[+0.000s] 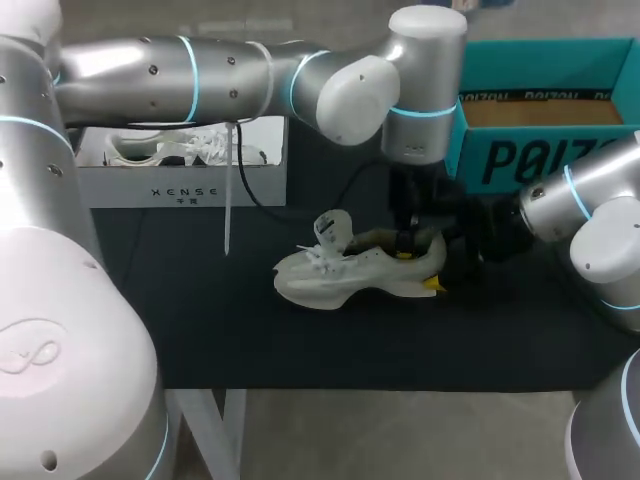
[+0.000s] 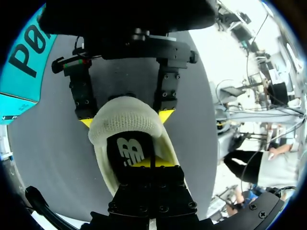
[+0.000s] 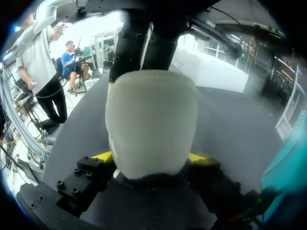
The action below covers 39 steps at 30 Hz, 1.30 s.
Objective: Take the shoe out of the shoebox, open the shoe tongue, remove and reinsert the insole, then place the shoe into the shoebox
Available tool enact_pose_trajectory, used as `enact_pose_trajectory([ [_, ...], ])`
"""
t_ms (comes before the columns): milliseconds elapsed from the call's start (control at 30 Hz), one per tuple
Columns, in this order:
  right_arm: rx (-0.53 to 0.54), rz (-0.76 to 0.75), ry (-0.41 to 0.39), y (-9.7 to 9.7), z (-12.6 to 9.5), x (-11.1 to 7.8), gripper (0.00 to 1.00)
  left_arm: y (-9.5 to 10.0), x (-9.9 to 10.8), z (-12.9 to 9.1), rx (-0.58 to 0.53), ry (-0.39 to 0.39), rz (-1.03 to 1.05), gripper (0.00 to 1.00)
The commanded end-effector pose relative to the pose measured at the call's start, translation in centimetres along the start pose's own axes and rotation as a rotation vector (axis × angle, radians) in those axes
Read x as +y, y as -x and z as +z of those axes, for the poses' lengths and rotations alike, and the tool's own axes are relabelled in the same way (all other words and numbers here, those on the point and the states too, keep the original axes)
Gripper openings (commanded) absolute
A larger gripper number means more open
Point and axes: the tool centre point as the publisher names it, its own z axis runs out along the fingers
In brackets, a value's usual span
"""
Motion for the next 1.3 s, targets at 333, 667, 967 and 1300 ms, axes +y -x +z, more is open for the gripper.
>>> enact_pose_trajectory([
  [333,0.0,0.001,-0.004,0.1,0.7,-0.3,0.0,-2.4,2.0,1.6,0.006,-0.041,-0.027,0.0],
  [667,0.0,0.001,-0.004,0.1,0.7,-0.3,0.0,-2.6,1.8,2.1,0.088,-0.075,0.041,0.0],
  [967,0.0,0.001,-0.004,0.1,0.7,-0.3,0.0,-2.6,1.8,2.1,0.088,-0.075,0.041,0.0],
  [1300,0.0,0.001,-0.004,0.1,0.7,-0.3,0.0,-2.4,2.0,2.1,0.05,-0.062,0.034,0.0],
])
